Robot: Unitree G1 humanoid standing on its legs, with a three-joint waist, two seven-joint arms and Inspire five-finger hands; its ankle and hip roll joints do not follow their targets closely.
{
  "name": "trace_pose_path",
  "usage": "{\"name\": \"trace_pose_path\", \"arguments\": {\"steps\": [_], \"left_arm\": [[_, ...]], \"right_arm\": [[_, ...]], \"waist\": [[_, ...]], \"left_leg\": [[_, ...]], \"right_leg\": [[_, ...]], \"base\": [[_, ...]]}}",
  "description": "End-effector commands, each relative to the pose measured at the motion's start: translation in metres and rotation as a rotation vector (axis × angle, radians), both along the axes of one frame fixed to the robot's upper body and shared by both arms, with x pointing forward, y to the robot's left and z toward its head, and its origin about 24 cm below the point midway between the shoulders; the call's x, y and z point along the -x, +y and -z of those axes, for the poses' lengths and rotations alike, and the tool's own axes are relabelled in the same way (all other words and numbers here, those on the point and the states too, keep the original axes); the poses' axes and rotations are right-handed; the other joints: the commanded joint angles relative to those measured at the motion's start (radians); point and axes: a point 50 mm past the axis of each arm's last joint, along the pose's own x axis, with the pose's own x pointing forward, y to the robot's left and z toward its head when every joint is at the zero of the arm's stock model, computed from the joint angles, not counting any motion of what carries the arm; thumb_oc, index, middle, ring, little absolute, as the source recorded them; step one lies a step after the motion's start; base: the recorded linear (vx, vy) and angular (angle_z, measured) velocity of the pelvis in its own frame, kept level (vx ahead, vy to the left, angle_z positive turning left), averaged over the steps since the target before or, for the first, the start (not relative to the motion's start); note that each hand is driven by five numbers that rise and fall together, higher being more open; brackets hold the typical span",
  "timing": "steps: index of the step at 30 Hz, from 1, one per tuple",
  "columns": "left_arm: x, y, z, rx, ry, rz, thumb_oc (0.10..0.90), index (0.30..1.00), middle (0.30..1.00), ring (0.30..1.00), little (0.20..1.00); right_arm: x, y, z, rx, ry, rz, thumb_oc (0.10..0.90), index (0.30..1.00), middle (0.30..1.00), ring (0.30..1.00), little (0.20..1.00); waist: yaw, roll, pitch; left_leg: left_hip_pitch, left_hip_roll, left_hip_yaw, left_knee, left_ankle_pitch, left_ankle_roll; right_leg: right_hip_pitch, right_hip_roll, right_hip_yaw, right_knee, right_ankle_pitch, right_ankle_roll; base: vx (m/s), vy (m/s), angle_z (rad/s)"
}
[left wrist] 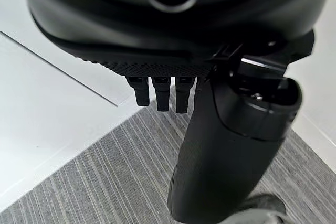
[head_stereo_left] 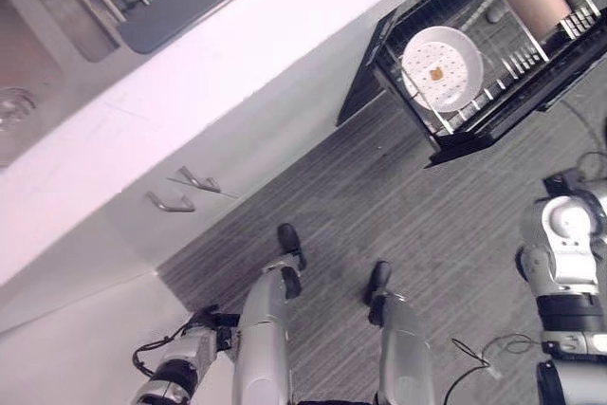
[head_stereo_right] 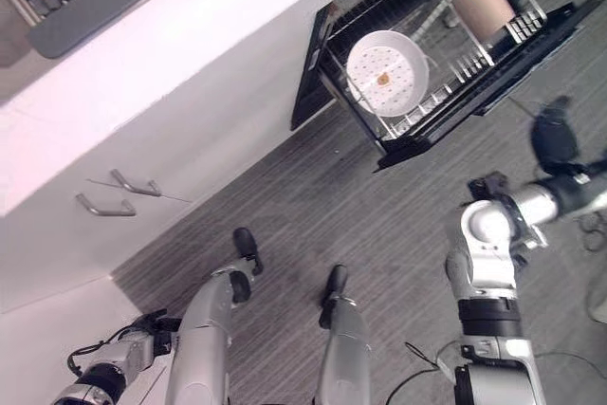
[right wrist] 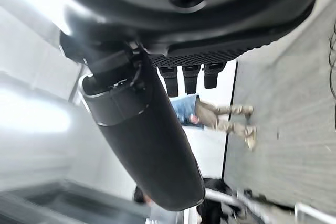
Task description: Place the dishes in the dishwasher.
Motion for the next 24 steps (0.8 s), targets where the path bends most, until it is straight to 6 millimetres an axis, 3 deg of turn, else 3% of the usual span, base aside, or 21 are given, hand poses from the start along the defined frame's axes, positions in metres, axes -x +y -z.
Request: {"name": "trace_pose_path", "arguments": {"steps": [1, 4, 9, 11, 13, 15, 18, 23, 24], "left_arm": [[0.03, -0.025, 0.025, 0.092, 0.133, -0.018, 0.8, 0.9, 0.9, 0.9, 0.9], [0.029, -0.028, 0.026, 0.105, 0.133, -0.02, 0.8, 0.9, 0.9, 0.9, 0.9], [0.02, -0.037, 0.025, 0.119, 0.13, -0.005, 0.8, 0.9, 0.9, 0.9, 0.9], [0.019, -0.038, 0.025, 0.118, 0.131, 0.0, 0.8, 0.9, 0.9, 0.9, 0.9], [0.017, -0.039, 0.025, 0.111, 0.126, 0.01, 0.8, 0.9, 0.9, 0.9, 0.9], [0.015, -0.04, 0.024, 0.108, 0.118, 0.008, 0.8, 0.9, 0.9, 0.9, 0.9], [0.013, -0.038, 0.024, 0.114, 0.113, -0.003, 0.8, 0.9, 0.9, 0.9, 0.9], [0.018, -0.03, 0.025, 0.109, 0.116, 0.005, 0.8, 0.9, 0.9, 0.9, 0.9], [0.02, -0.027, 0.026, 0.104, 0.116, 0.01, 0.8, 0.9, 0.9, 0.9, 0.9]], "right_arm": [[0.042, -0.047, -0.008, -0.249, -0.265, 0.404, 0.8, 0.9, 0.9, 0.9, 0.9], [0.043, -0.053, 0.001, -0.27, -0.223, 0.419, 0.8, 0.9, 0.9, 0.9, 0.9], [0.024, -0.066, 0.029, -0.234, 0.088, 0.343, 0.8, 0.9, 0.9, 0.9, 0.9], [0.019, -0.064, 0.021, -0.074, 0.176, 0.398, 0.8, 0.9, 0.9, 0.9, 0.9], [-0.004, -0.051, 0.005, 0.163, 0.37, 0.341, 0.8, 0.9, 0.9, 0.9, 0.9], [-0.019, -0.042, -0.005, 0.269, 0.449, 0.315, 0.8, 0.9, 0.9, 0.9, 0.9], [-0.024, -0.042, -0.011, 0.328, 0.473, 0.292, 0.8, 0.9, 0.9, 0.9, 0.9], [-0.037, -0.037, -0.044, 0.483, 0.46, 0.302, 0.8, 0.9, 0.9, 0.9, 0.9], [-0.041, -0.034, -0.06, 0.555, 0.457, 0.297, 0.8, 0.9, 0.9, 0.9, 0.9]], "waist": [[-0.011, 0.068, -0.02], [-0.012, 0.077, -0.02], [-0.003, 0.095, -0.02], [0.003, 0.097, -0.02], [0.012, 0.102, -0.02], [0.023, 0.106, -0.02], [0.026, 0.106, -0.02], [0.051, 0.111, -0.02], [0.058, 0.111, -0.02]], "left_leg": [[0.072, -0.004, -0.153, -0.083, -0.027, -0.061], [0.068, -0.005, -0.153, -0.08, -0.026, -0.059], [0.054, -0.011, -0.162, -0.086, -0.011, -0.063], [0.048, -0.013, -0.168, -0.083, -0.01, -0.063], [0.042, -0.016, -0.173, -0.086, -0.006, -0.063], [0.032, -0.013, -0.177, -0.085, -0.002, -0.064], [0.022, -0.014, -0.18, -0.083, -0.002, -0.063], [0.004, -0.019, -0.193, -0.079, 0.001, -0.063], [-0.002, -0.021, -0.199, -0.077, 0.001, -0.063]], "right_leg": [[-0.004, 0.1, -0.082, 0.188, -0.165, -0.036], [-0.012, 0.098, -0.08, 0.197, -0.167, -0.039], [-0.033, 0.099, -0.08, 0.211, -0.171, -0.051], [-0.038, 0.098, -0.083, 0.217, -0.172, -0.052], [-0.044, 0.099, -0.085, 0.215, -0.172, -0.056], [-0.059, 0.097, -0.09, 0.231, -0.176, -0.06], [-0.069, 0.093, -0.096, 0.242, -0.179, -0.062], [-0.085, 0.085, -0.113, 0.269, -0.188, -0.067], [-0.091, 0.083, -0.118, 0.282, -0.191, -0.067]], "base": [[0.0, 0.09, -0.1], [0.0, 0.042, -0.19], [-0.02, 0.035, -0.18], [-0.01, -0.001, -0.02], [-0.01, 0.001, -0.02], [-0.01, -0.005, 0.02], [-0.01, -0.022, 0.07], [-0.01, -0.035, 0.16], [-0.01, -0.033, 0.11]]}}
